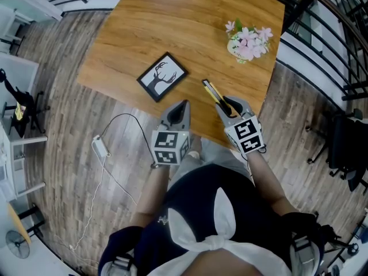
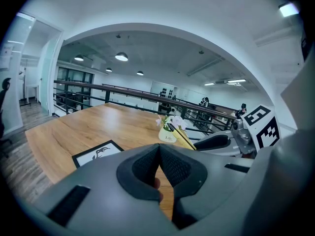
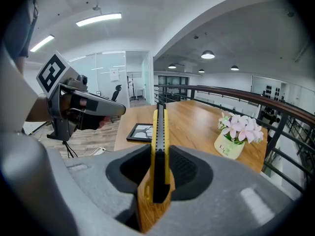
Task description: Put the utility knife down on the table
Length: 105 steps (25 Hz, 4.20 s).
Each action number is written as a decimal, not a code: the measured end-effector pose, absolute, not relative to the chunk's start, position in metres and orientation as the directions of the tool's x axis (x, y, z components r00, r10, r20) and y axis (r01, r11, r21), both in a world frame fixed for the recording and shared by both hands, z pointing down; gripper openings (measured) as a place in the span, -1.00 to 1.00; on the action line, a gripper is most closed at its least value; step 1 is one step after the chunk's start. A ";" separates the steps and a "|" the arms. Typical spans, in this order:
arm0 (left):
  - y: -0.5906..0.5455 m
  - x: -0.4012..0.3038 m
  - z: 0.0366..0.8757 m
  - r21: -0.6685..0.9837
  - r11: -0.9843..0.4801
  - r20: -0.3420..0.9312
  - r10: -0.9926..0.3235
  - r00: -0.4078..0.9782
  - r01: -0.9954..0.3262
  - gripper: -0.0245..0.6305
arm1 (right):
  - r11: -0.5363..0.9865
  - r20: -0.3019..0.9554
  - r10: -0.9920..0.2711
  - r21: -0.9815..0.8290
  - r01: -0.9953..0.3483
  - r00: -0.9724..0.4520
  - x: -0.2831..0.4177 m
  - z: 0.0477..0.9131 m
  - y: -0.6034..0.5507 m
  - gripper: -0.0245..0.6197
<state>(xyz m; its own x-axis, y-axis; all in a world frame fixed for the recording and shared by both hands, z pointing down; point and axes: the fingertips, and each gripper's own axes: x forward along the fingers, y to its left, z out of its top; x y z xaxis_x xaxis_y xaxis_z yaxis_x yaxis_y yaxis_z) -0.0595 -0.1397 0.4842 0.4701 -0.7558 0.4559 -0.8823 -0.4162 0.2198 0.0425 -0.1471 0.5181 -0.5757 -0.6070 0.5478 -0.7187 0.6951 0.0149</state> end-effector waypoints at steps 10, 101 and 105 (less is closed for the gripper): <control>-0.140 -0.059 0.489 0.222 -0.412 0.464 -0.752 0.468 -0.884 -0.87 | 0.711 0.570 -0.582 0.011 -0.703 -0.580 0.041 0.531 -0.148 -0.57; -0.140 -0.100 0.517 0.247 -0.277 0.525 -0.767 0.369 -0.928 -0.87 | 0.888 0.789 -0.270 -0.018 -0.460 -0.552 -0.003 0.650 -0.139 -0.57; -0.136 -0.101 0.519 0.250 -0.265 0.532 -0.766 0.361 -0.931 -0.87 | 0.895 0.794 -0.256 -0.020 -0.445 -0.551 -0.004 0.656 -0.137 -0.57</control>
